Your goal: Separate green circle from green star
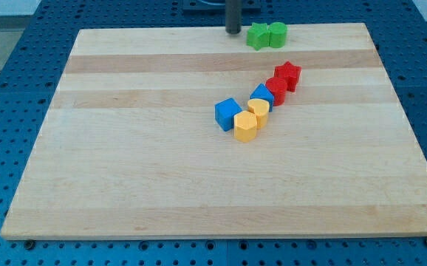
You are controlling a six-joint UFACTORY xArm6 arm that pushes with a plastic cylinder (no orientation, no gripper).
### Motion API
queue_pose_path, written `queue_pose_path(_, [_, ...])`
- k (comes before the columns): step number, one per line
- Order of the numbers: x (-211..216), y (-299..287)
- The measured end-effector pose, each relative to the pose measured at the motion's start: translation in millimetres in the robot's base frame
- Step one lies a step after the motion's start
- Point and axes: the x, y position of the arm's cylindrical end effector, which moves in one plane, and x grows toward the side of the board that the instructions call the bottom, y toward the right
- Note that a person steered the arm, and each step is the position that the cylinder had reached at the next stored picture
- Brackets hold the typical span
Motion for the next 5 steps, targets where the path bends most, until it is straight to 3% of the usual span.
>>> queue_pose_path(3, [0.8, 68.7])
queue_pose_path(5, [12.5, 47.4])
